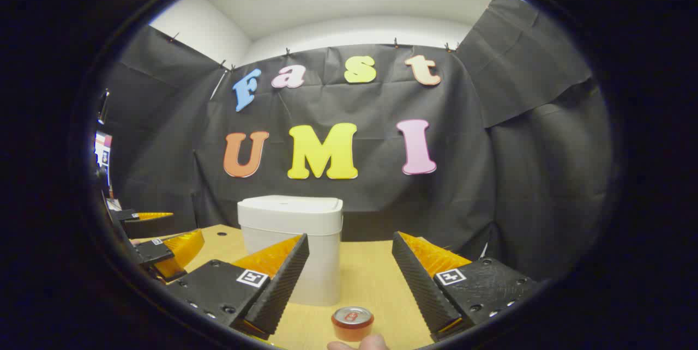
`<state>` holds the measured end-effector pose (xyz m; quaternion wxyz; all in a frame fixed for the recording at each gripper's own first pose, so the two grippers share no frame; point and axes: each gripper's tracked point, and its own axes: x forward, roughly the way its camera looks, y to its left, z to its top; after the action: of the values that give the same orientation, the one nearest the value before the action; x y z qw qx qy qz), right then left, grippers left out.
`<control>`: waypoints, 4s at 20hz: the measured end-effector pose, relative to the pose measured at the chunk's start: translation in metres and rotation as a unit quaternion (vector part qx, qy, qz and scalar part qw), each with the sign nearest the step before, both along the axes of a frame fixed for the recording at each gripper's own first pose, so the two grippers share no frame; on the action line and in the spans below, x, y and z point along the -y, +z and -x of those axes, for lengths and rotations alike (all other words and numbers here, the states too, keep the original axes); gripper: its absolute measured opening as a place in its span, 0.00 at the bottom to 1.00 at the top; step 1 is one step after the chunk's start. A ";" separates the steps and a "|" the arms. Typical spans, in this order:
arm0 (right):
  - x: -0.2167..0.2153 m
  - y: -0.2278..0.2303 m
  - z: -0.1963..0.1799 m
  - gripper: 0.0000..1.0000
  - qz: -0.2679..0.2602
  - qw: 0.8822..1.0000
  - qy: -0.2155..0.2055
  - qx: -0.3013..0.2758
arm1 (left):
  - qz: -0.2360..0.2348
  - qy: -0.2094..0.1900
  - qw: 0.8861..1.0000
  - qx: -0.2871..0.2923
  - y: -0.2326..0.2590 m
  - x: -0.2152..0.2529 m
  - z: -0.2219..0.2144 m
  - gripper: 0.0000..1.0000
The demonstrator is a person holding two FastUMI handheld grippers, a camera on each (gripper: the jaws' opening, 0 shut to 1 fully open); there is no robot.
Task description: Press the lid of the desktop garbage bin to open it, pick up the crumpled paper on the desktop and throw it into the bin, then pick up the pop can on the desktop and drop it into the bin, and finally close the garbage bin lid.
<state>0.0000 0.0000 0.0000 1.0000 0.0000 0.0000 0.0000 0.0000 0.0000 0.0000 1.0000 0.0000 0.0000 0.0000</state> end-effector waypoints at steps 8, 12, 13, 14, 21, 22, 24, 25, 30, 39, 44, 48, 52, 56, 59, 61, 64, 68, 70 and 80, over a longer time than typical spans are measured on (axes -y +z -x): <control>-0.025 -0.015 -0.014 0.93 -0.003 1.000 0.018 -0.019 | -0.010 0.027 1.000 0.013 0.008 -0.019 0.005 0.96; -0.030 -0.010 -0.015 0.96 -0.005 1.000 0.019 -0.015 | 0.001 0.019 1.000 0.004 0.002 -0.017 0.002 0.96; -0.029 -0.009 -0.015 0.95 -0.003 1.000 0.017 -0.013 | 0.003 0.018 1.000 0.001 0.000 -0.016 0.001 0.96; -0.027 -0.008 -0.015 0.99 -0.003 1.000 0.015 -0.011 | 0.003 0.016 1.000 -0.001 -0.002 -0.015 0.000 0.96; -0.019 -0.014 -0.019 0.99 -0.016 1.000 0.013 -0.020 | -0.004 0.016 1.000 -0.012 -0.009 -0.015 -0.006 0.96; -0.019 -0.013 -0.020 0.95 -0.017 1.000 0.013 -0.022 | -0.004 0.016 1.000 -0.011 -0.009 -0.015 -0.005 0.96; -0.018 -0.010 -0.019 0.95 -0.015 0.999 0.016 -0.023 | -0.003 0.014 1.000 -0.010 -0.009 -0.013 -0.006 0.96; -0.018 -0.008 -0.019 0.95 -0.012 1.000 0.017 -0.021 | -0.002 0.014 1.000 -0.012 -0.011 -0.013 -0.007 0.96; -0.018 0.010 -0.029 0.95 0.002 0.999 0.025 -0.022 | 0.000 0.015 1.000 -0.019 -0.015 -0.015 -0.007 0.96; -0.043 0.063 -0.097 0.72 0.011 0.997 0.067 -0.046 | 0.004 0.005 0.999 -0.048 -0.030 -0.011 -0.010 0.96; -0.057 0.068 -0.142 0.27 0.008 0.993 0.082 -0.081 | 0.010 0.015 0.999 -0.049 -0.030 -0.022 -0.010 0.96; -0.076 0.054 -0.160 0.00 -0.009 0.985 0.117 -0.123 | 0.014 0.017 0.999 -0.050 -0.030 -0.025 -0.011 0.96; -0.095 0.041 -0.173 0.00 0.007 0.978 0.148 -0.148 | 0.012 0.020 0.998 -0.052 -0.032 -0.029 -0.012 0.96; -0.104 0.005 -0.171 0.00 -0.002 0.962 0.174 -0.211 | 0.011 0.021 0.998 -0.052 -0.034 -0.031 -0.013 0.96; -0.101 0.008 -0.172 0.05 -0.051 0.954 0.196 -0.221 | 0.008 0.022 0.998 -0.056 -0.037 -0.032 -0.015 0.96; -0.100 0.007 -0.169 0.01 -0.049 0.952 0.202 -0.225 | 0.009 0.022 0.998 -0.055 -0.035 -0.033 -0.013 0.96; -0.098 0.026 -0.172 0.03 -0.059 0.962 0.182 -0.194 | 0.005 0.025 0.998 -0.055 -0.036 -0.037 -0.012 0.96; -0.095 0.067 -0.170 0.33 -0.034 0.977 0.163 -0.135 | 0.017 0.035 0.998 -0.052 -0.031 -0.045 -0.012 0.96; -0.097 0.092 -0.166 0.72 -0.038 0.981 0.165 -0.095 | 0.022 0.038 0.998 -0.050 -0.031 -0.050 -0.012 0.96; -0.068 0.126 -0.136 0.96 -0.027 0.993 0.116 -0.015 | 0.020 0.037 0.998 -0.054 -0.034 -0.046 -0.014 0.96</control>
<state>0.1358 0.0676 0.1257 0.9928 0.0274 0.0147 0.1156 0.0138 0.0460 -0.0337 0.9977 -0.0202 0.0536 0.0367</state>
